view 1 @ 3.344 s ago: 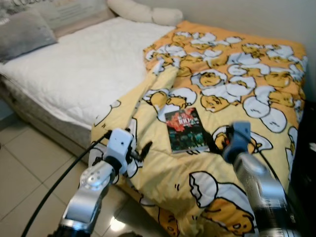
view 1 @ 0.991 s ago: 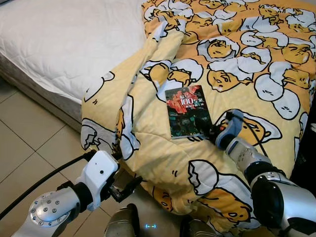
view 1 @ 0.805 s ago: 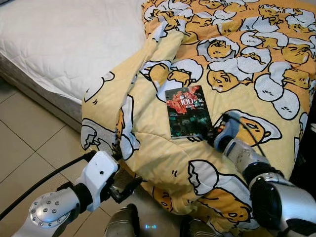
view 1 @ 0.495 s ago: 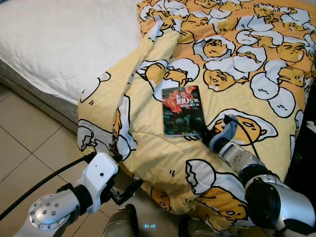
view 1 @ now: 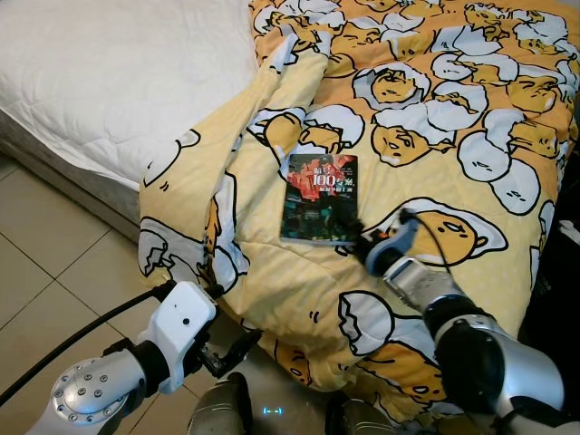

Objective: Clean up the room

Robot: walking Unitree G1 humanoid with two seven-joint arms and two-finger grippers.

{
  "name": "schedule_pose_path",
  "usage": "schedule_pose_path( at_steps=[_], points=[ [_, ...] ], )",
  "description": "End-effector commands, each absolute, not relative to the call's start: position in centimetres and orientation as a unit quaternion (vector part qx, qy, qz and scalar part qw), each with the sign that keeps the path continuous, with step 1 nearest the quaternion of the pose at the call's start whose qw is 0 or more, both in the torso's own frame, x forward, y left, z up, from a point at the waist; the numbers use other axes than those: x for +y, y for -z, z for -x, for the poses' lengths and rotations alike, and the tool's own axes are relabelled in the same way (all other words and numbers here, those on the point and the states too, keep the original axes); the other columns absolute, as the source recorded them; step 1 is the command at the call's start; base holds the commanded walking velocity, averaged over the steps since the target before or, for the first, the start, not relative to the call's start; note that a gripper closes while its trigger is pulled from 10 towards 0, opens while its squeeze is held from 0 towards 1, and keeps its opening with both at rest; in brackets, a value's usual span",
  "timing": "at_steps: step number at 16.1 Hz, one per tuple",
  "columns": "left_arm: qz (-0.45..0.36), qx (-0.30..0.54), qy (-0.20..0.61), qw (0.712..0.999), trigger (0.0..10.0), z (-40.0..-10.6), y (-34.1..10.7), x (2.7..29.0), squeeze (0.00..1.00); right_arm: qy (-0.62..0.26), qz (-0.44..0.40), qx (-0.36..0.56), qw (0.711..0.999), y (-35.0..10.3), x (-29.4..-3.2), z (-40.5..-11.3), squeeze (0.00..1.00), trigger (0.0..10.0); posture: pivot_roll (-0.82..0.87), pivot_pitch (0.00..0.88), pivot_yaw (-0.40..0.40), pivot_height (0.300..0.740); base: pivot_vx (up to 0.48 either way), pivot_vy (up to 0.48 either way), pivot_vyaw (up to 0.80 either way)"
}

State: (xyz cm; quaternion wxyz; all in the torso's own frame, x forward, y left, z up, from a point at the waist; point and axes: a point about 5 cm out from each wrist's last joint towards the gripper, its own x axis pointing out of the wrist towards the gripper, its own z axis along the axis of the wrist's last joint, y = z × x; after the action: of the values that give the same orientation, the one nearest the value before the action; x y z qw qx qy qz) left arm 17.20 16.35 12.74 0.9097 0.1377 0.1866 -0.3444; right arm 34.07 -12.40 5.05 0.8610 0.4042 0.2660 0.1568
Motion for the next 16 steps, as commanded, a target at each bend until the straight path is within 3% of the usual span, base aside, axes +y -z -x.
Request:
schedule_pose_path(
  at_steps=[1,2,6,7,8,10,12,14,16],
  points=[
    [-0.141,0.190,0.348,0.907,10.0,-16.8,-12.8,16.3,0.67,-0.146,-0.334,0.346,0.864,-2.4,-11.8,-32.1,0.00,10.0,0.19,0.220,-0.036,0.740,0.000,0.000,0.00],
    [-0.142,0.191,0.349,0.907,10.0,-16.8,-12.8,16.3,0.67,-0.116,-0.282,0.389,0.870,-0.8,-12.1,-30.9,0.00,10.0,0.19,0.221,-0.033,0.740,0.000,0.000,0.00],
    [-0.143,0.191,0.349,0.906,10.0,-16.9,-12.8,16.3,0.67,-0.118,-0.298,0.374,0.870,-1.1,-11.6,-31.2,0.00,10.0,0.19,0.217,-0.028,0.740,0.000,0.000,0.00],
    [-0.144,0.190,0.350,0.906,10.0,-17.0,-12.8,16.3,0.67,-0.125,-0.399,0.319,0.850,-3.0,-11.0,-32.6,0.00,10.0,0.19,0.212,-0.025,0.740,0.000,0.000,0.00],
    [-0.144,0.190,0.350,0.906,10.0,-17.1,-12.8,16.3,0.67,-0.127,-0.441,0.296,0.838,-3.9,-10.9,-33.2,0.00,10.0,0.19,0.210,-0.025,0.740,0.000,0.000,0.00],
    [-0.144,0.187,0.351,0.906,10.0,-17.3,-12.8,16.3,0.67,-0.148,-0.490,0.252,0.821,-5.8,-10.6,-34.5,0.00,7.2,0.18,0.207,-0.025,0.740,0.000,0.000,0.00],
    [-0.143,0.185,0.351,0.907,10.0,-17.4,-12.9,16.3,0.67,-0.162,-0.513,0.228,0.812,-6.8,-10.6,-35.1,0.00,5.6,0.19,0.205,-0.028,0.740,0.000,0.000,0.00],
    [-0.144,0.185,0.350,0.907,10.0,-17.3,-12.9,16.4,0.67,-0.174,-0.546,0.207,0.793,-7.8,-10.6,-35.5,0.00,3.3,0.18,0.203,-0.030,0.740,0.000,0.000,0.00],
    [-0.143,0.185,0.349,0.908,10.0,-17.4,-12.9,16.4,0.67,-0.180,-0.548,0.207,0.790,-7.9,-10.4,-35.5,0.00,2.4,0.18,0.203,-0.032,0.740,0.000,0.000,0.00]
  ],
)
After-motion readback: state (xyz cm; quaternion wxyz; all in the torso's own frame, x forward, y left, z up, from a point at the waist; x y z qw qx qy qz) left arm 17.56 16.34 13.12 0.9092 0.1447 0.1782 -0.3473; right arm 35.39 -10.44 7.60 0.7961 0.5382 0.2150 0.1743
